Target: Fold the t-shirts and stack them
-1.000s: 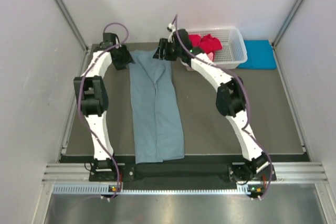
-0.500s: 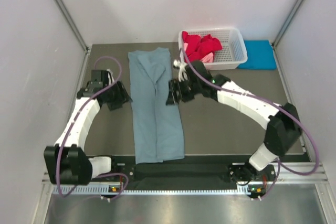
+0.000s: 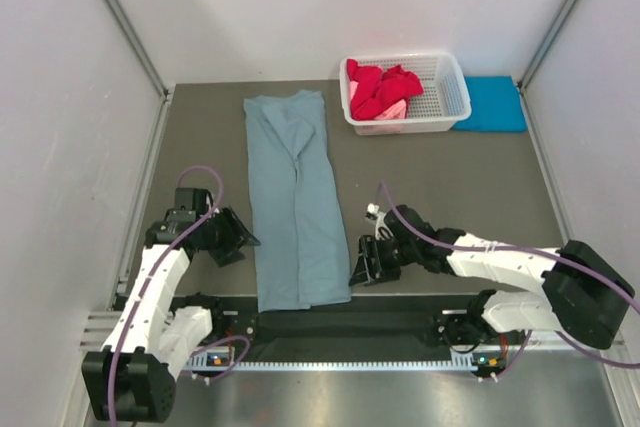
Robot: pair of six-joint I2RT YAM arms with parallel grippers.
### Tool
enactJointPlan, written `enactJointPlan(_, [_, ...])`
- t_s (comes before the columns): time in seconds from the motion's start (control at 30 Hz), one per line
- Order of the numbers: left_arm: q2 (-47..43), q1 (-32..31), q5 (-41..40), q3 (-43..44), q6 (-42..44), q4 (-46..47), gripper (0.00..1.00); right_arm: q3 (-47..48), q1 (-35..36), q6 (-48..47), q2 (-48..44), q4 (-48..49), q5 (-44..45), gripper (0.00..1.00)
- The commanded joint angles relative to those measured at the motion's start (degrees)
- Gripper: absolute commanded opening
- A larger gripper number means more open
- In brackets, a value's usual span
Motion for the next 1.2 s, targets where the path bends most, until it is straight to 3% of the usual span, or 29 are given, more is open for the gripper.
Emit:
enactJointPlan(0.0, [-0.56,-0.15,1.63,-0.23,-1.96,-1.46,0.58,-1.74,1.94,7.11,0.77,13.53,-1.16,0.57])
enactJointPlan(0.5, [0.75,-0.15,1.28,4.78,-1.34,-7.61,0.58,-2.27,4.05,10.28,6.66,13.28,-0.63,0.49])
enactJointPlan(0.73, [5.23,-0.15,-0.75,4.08,-1.35,-11.22,0.48,-0.17,5.98,9.67,10.34,10.29,0.60,0.48])
enactJointPlan(0.97, [7.70,-0.33,-4.96,4.17,2.08,-14.11,0.54,1.50,6.33,9.58,13.25,9.59,1.65,0.47])
enactJointPlan(1.17, [8.92,-5.24,-7.51,3.29,0.42,-13.59,0.58,1.77,6.42,9.75,13.08,9.50,3.06,0.34])
